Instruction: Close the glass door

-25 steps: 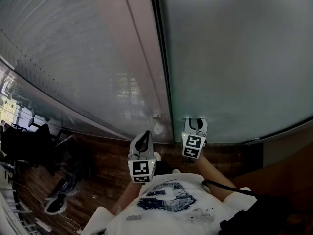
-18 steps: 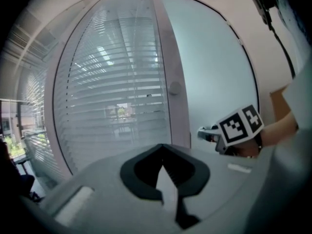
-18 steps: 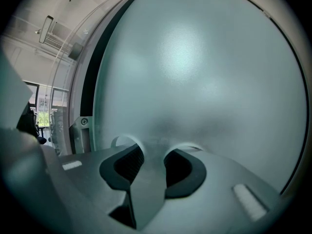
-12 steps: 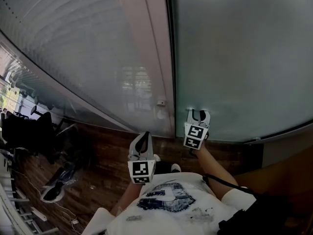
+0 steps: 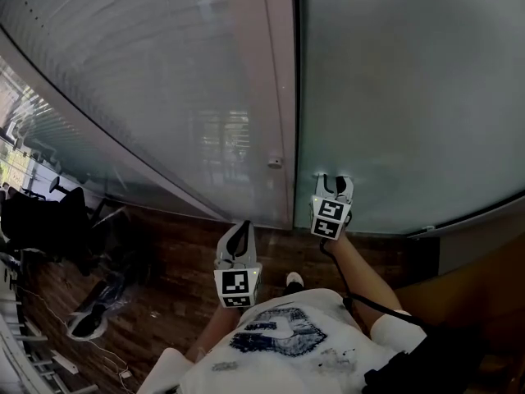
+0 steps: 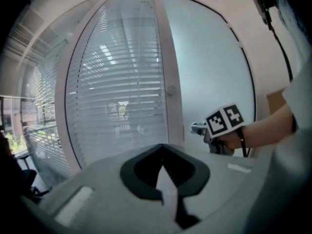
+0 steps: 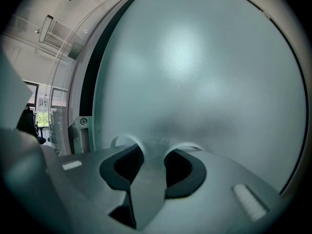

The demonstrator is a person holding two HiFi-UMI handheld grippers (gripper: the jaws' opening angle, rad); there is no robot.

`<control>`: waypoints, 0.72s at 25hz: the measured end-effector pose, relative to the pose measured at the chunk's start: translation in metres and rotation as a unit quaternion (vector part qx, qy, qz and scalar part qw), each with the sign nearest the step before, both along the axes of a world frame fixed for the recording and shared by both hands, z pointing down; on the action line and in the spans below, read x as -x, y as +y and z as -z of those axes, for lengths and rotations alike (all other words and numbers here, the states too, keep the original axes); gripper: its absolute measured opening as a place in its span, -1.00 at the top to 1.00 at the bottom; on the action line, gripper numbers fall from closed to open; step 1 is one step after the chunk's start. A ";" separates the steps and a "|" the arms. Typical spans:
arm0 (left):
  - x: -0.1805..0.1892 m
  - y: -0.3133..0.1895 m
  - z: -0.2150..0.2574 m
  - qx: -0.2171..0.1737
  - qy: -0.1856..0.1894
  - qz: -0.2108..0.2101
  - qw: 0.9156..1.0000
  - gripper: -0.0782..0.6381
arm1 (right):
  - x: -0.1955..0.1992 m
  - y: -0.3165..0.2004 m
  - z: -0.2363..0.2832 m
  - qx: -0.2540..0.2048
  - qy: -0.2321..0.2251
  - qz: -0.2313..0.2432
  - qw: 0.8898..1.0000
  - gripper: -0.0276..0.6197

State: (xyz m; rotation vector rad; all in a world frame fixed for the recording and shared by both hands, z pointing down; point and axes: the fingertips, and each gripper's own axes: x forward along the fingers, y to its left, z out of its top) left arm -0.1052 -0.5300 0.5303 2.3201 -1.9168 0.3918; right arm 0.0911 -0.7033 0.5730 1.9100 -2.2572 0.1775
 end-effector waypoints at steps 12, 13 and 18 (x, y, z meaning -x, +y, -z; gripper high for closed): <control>0.047 0.071 0.004 0.002 -0.001 -0.004 1.000 0.77 | -0.012 -0.010 -0.013 0.001 0.005 -0.007 1.000 0.52; 0.053 0.079 0.004 0.003 -0.002 -0.003 1.000 0.77 | -0.013 -0.011 -0.014 0.006 0.005 -0.007 1.000 0.52; 0.076 0.118 0.002 0.009 -0.007 -0.004 1.000 0.77 | -0.018 0.003 -0.012 0.046 0.003 -0.010 0.999 0.46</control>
